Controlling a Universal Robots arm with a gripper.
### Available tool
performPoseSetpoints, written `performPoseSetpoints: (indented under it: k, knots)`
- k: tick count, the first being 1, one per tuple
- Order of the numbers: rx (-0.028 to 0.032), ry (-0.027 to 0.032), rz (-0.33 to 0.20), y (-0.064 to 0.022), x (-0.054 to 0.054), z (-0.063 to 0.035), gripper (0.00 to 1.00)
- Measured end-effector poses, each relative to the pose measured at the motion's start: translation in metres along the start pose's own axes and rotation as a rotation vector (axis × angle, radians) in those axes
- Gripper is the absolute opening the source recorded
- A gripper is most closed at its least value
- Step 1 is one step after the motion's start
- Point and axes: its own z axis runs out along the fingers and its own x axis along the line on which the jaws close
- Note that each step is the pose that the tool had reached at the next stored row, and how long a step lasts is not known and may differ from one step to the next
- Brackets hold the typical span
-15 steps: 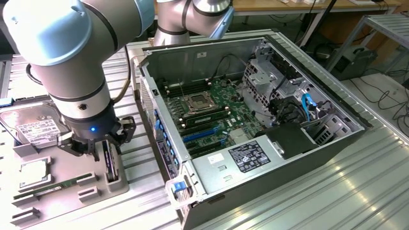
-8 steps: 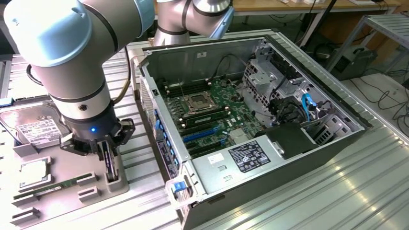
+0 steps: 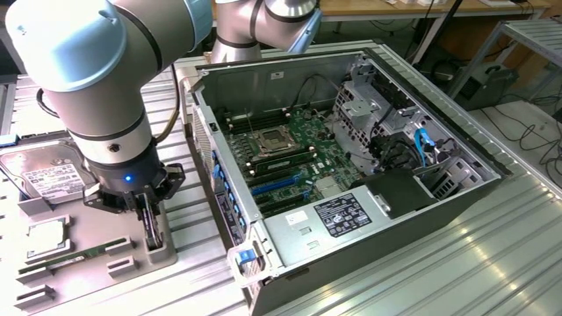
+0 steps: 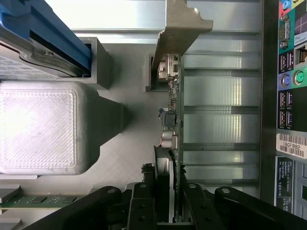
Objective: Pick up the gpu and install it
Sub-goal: 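Pick up the gpu and move the gpu toward the slot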
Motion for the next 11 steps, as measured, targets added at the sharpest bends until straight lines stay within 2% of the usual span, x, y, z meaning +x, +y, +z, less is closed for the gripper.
performPoseSetpoints:
  k: [11]
  knots:
    - [-0.0003, -0.0001, 0.0, 0.0001, -0.0001, -0.0029, 0.27]
